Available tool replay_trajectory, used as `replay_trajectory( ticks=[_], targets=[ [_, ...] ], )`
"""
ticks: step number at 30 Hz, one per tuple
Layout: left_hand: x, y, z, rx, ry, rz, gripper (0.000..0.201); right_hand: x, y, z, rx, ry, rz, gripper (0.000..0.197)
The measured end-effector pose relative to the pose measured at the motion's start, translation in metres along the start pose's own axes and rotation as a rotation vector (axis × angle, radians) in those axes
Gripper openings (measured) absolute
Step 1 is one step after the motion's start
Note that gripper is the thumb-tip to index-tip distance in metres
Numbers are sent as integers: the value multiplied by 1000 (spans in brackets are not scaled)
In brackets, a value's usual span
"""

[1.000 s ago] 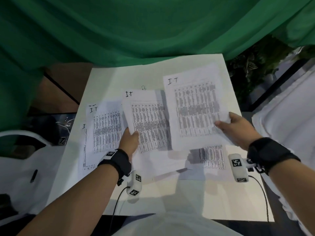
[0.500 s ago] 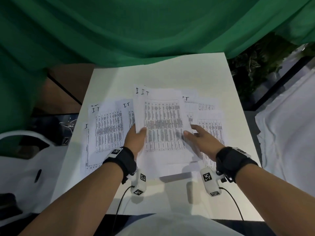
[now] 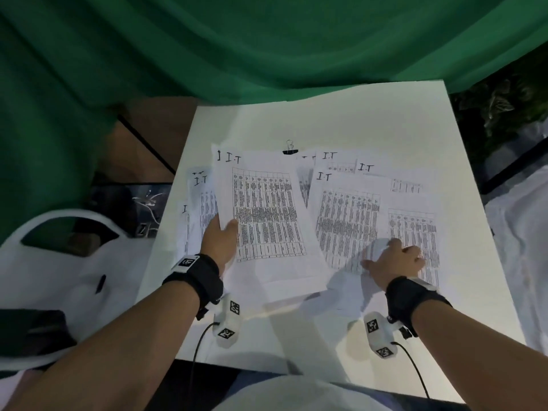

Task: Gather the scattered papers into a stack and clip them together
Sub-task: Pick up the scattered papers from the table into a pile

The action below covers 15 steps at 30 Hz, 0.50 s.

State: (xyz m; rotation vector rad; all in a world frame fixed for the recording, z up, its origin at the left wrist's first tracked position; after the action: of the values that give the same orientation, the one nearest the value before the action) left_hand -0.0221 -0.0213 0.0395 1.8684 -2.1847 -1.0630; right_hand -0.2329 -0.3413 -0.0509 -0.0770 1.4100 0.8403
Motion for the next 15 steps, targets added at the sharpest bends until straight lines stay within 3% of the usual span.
replay_trajectory(
  ticks=[3, 8, 13, 15],
  targets=[
    [-16, -13, 5, -3, -2, 7, 30, 1, -3, 6, 5, -68, -4, 68],
    [-28, -28, 3, 12, -22, 39, 36, -3, -2, 1, 22, -375, 30, 55],
    [-33, -41, 0, 11, -31, 60, 38, -32, 1, 6, -49, -345, -10, 6],
    [-34, -45, 0, 3, -25, 65, 36, -44, -1, 8, -62, -378, -31, 17]
  ],
)
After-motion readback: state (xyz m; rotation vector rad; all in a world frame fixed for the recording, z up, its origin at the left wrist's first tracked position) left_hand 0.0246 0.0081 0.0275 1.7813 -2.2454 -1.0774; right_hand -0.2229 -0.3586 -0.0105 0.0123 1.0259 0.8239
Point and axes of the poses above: each hand's wrist, its own y-axis away from the middle knuckle, its own x-axis out of the palm, z = x × y, the point moved 4 cm from there along -y, towards the middle knuckle, and after that the axes turned 8 degrees about -x, right-handed, at the moved point
